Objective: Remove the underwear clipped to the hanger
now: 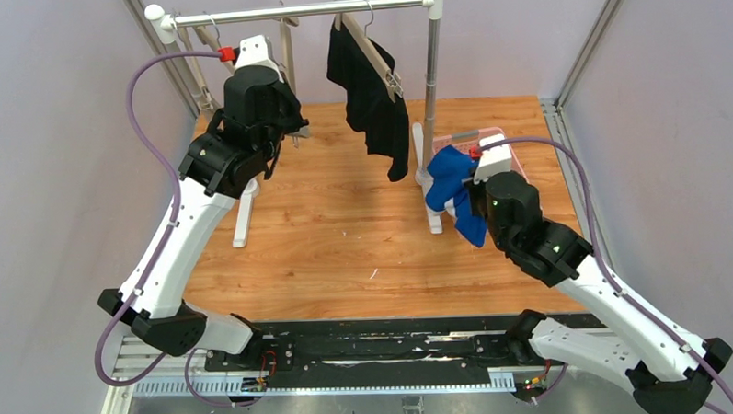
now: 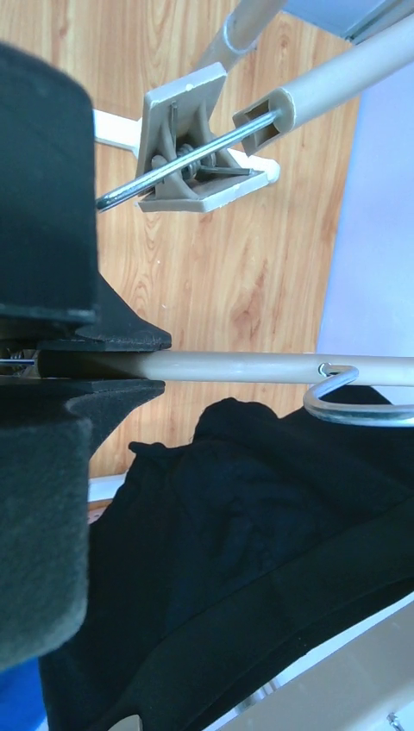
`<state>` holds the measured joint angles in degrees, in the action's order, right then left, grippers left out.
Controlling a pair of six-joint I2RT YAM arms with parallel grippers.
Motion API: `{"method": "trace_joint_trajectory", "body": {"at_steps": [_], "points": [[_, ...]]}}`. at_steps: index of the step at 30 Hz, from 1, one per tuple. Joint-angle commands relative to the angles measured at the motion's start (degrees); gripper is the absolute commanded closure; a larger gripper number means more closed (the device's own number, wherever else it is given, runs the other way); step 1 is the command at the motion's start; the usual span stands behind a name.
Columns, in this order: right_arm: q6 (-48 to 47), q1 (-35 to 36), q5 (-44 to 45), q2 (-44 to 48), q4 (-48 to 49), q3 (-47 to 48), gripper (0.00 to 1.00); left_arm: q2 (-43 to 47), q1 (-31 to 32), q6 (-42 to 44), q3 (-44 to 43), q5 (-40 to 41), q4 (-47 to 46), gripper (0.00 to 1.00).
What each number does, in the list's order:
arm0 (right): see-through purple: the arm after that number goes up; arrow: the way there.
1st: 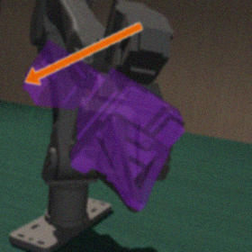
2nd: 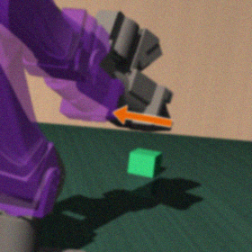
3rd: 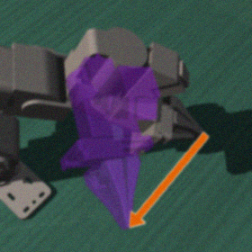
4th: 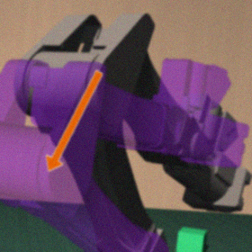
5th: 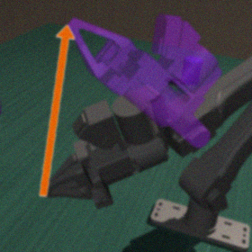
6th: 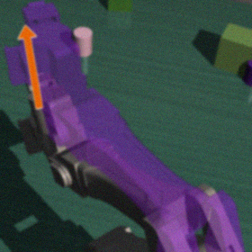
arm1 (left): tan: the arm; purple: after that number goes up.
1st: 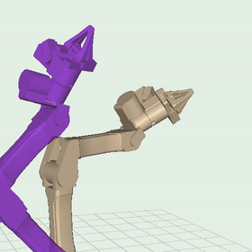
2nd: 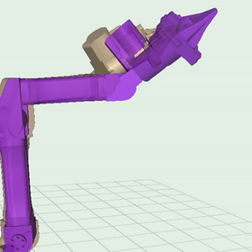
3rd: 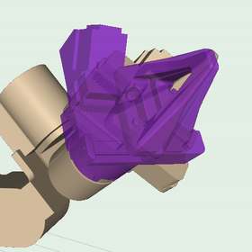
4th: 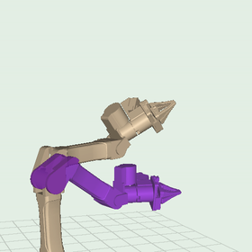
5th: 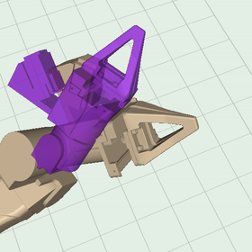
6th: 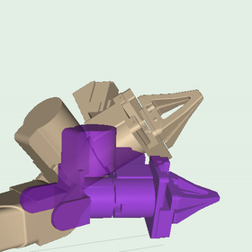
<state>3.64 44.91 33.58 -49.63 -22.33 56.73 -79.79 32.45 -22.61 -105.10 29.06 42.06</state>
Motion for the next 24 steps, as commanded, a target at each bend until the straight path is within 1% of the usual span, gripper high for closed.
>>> {"method": "trace_joint_trajectory", "body": {"at_steps": [1,6,11,13,15,19,24], "points": [[-4.5,-6.2,1.1,0.6,6.3,1.5,0.99,-0.7,0.1,-0.6,-2.8,2.2,-3.4,1.00],[-5.2,-14.1,-2.0,-2.3,9.8,1.2,0.99,-3.0,0.1,1.2,-8.3,4.0,-3.0,1.00],[-6.6,-21.7,-4.9,-6.0,15.6,-1.0,0.99,-5.2,0.1,3.3,-12.2,6.5,-2.6,1.00],[-5.1,-25.9,-7.3,-7.3,16.7,-1.6,0.99,-6.2,0.1,4.0,-13.2,7.2,-2.5,1.00],[-3.5,-29.4,-12.4,-7.9,18.7,-2.8,0.99,-7.3,0.1,4.8,-14.0,7.6,-2.4,1.00],[-3.0,-32.4,-14.8,-7.9,23.7,-6.2,0.99,-9.9,-0.5,6.0,-16.2,7.6,-1.3,1.00],[-3.7,-34.3,-17.6,-9.0,28.7,-9.0,0.99,-12.0,-3.0,5.2,-17.8,4.9,-0.6,1.00]]}}
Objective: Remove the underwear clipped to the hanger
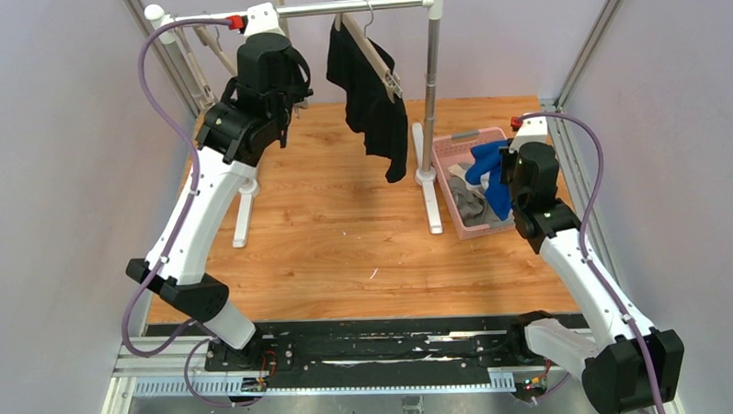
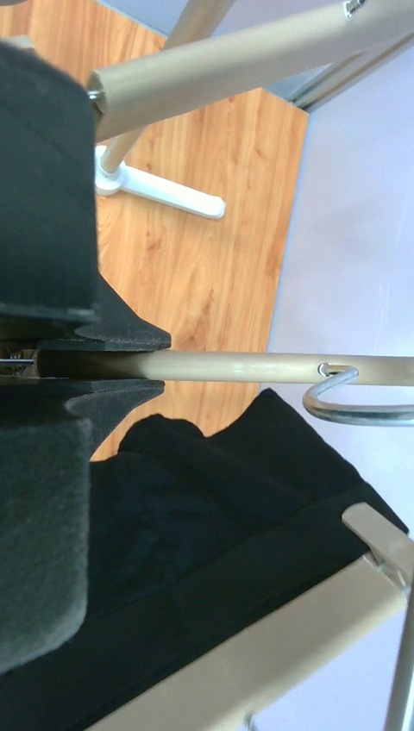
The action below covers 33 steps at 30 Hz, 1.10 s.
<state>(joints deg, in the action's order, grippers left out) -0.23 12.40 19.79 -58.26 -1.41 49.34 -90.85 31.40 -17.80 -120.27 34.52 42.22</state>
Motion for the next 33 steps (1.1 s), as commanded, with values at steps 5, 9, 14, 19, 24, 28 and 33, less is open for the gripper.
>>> {"method": "trace_joint_trajectory", "body": {"at_steps": [5,9,14,19,24,28,33], "points": [[0.1,-3.2,-6.4,-2.6,12.2,-3.0,0.99,-2.7,-4.1,0.4,-4.9,-1.4,-0.1,1.00],[-0.1,-4.0,-6.7,-5.8,13.3,-2.9,0.99,-4.4,-5.6,0.7,-7.2,-2.2,-0.1,1.00],[-0.5,-4.5,-5.9,-8.6,15.1,-4.1,0.99,-6.3,-7.3,0.7,-9.1,-3.8,0.0,1.00],[-0.6,-5.8,-4.1,-12.1,14.3,-4.2,0.99,-7.9,-9.1,0.6,-9.5,-5.9,0.5,1.00],[0.3,-6.7,-2.9,-13.7,14.4,-5.1,1.00,-8.0,-9.7,1.0,-8.4,-7.2,1.0,0.92],[0.6,-7.4,-2.9,-15.5,13.3,-4.6,0.99,-5.6,-9.7,1.5,-5.5,-7.2,-0.6,0.85],[1.2,-7.6,-3.7,-17.7,12.3,-4.8,0.66,-2.1,-9.6,2.3,-2.1,-6.7,-2.6,0.74]]}}
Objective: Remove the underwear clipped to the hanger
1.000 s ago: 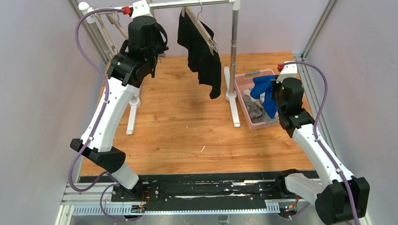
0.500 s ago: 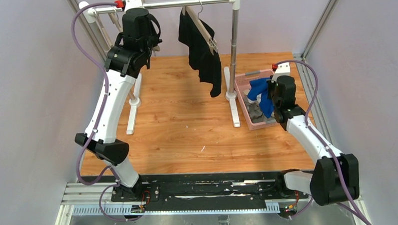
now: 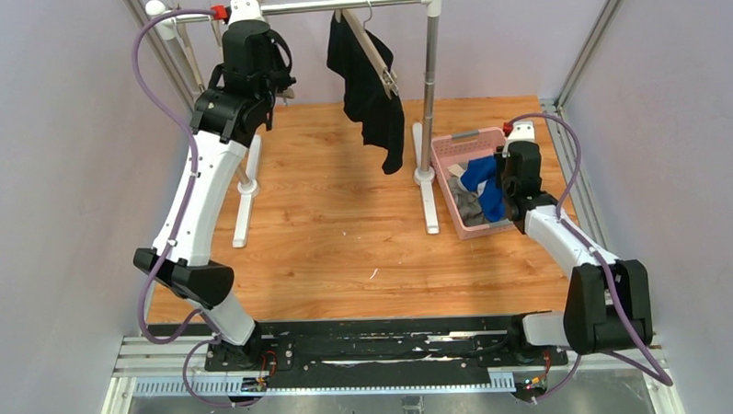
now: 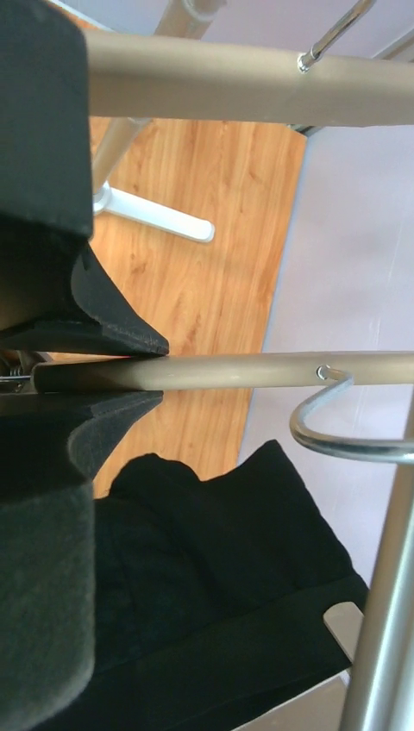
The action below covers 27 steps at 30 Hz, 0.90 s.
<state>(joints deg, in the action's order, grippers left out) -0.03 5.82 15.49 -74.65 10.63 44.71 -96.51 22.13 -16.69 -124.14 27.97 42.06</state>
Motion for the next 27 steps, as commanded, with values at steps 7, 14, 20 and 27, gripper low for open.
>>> {"method": "trace_joint_trajectory", "body": {"at_steps": [7,14,20,27], "points": [[1.0,-1.1,-7.2,-3.4,-2.2,1.3,0.35,6.6,-0.4,1.9,3.2,-1.2,-2.6,0.62],[1.0,-1.0,-10.7,-0.4,-5.1,1.4,0.36,10.8,-0.4,2.9,5.9,-0.2,-3.6,0.59],[1.4,-1.0,-10.9,7.4,-6.1,-0.1,0.35,15.5,-0.3,3.5,9.2,-1.4,-4.4,0.58],[2.7,0.2,-13.0,16.4,-7.8,-1.7,0.39,21.2,-0.4,4.4,10.4,-8.3,-5.9,0.62]]}}
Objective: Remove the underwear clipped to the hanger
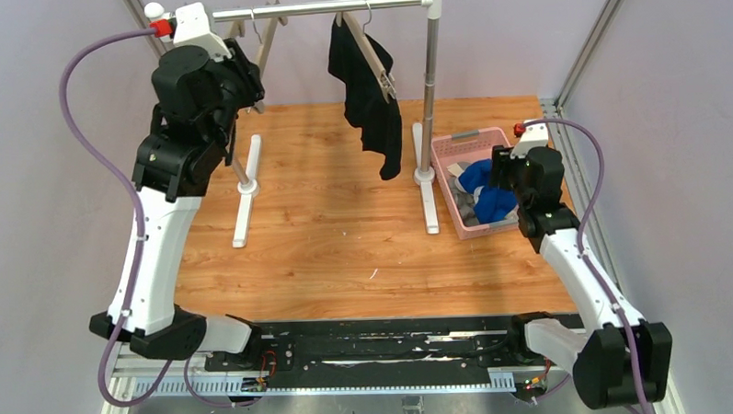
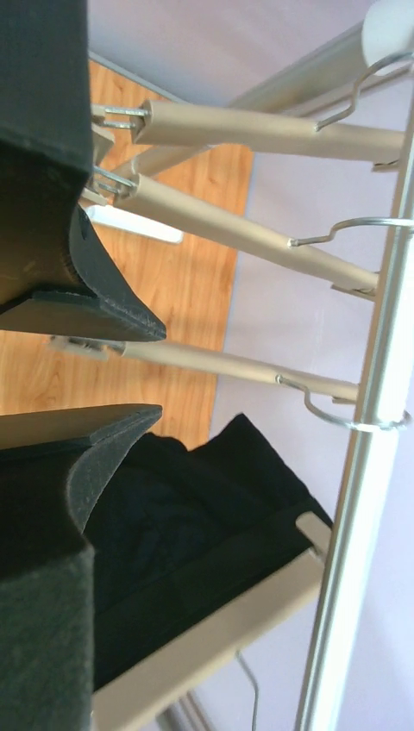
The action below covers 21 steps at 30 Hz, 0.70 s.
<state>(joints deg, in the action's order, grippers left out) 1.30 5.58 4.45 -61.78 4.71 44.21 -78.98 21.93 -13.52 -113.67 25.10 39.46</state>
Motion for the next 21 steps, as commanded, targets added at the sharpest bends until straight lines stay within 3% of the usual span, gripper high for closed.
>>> {"method": "trace_joint_trajectory", "body": {"at_steps": [1,6,12,14,16,21], "points": [[1.8,0.8,-3.0,4.9,-2.0,-1.1,0.42,4.5,-0.2,1.2,0.1,-7.7,-4.0,0.63],[1.6,7.2,-5.1,6.7,-3.9,2.3,0.63,8.2,-0.2,0.7,6.2,-19.9,-13.6,0.67],[-2.3,20.7,2.4,5.1,-3.7,8.9,0.72,4.9,-0.1,-2.3,5.4,-29.2,-16.9,0.63],[-2.3,23.0,2.9,3.7,-1.7,10.1,0.85,3.0,-0.2,-3.8,4.9,-32.4,-18.1,0.67],[-2.1,24.5,3.1,2.3,0.8,10.7,0.93,1.6,0.0,-5.4,5.0,-32.9,-19.2,0.68],[-2.8,27.1,4.9,-2.0,5.2,12.7,0.96,-2.4,1.0,-4.0,1.2,-32.4,-16.0,0.68]]}}
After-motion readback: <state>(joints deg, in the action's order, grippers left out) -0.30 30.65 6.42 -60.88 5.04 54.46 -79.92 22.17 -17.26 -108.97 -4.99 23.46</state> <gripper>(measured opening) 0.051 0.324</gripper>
